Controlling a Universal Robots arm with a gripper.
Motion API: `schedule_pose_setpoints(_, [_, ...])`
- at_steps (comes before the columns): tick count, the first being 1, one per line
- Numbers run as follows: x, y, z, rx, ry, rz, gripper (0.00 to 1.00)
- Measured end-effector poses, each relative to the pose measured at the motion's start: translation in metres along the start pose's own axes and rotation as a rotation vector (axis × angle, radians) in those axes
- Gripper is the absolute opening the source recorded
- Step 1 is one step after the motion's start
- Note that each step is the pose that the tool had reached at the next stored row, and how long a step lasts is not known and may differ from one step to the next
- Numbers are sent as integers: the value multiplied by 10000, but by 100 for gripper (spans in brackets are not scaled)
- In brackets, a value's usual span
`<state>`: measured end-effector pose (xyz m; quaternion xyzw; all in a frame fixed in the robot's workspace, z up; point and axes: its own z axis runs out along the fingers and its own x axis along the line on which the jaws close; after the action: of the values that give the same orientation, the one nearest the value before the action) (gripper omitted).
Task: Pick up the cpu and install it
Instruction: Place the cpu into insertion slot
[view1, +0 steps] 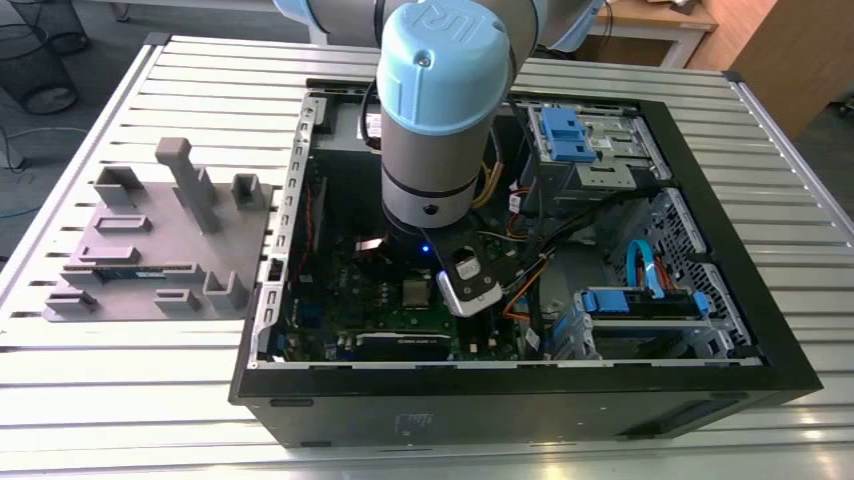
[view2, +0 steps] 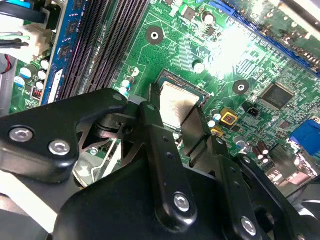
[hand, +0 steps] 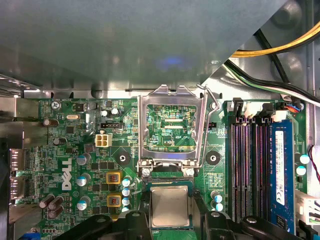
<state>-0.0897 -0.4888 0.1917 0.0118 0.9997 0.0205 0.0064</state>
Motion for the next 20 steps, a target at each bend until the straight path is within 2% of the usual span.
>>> schedule_pose_setpoints(12, [0,0,-14,0,0,0,42])
schedule_pose_setpoints(14, [0,0,-17,7,1,-1,41])
schedule_pose_setpoints(15, [0,0,-18,7,2,-1,36])
schedule_pose_setpoints(20, [0,0,-16,0,0,0,34])
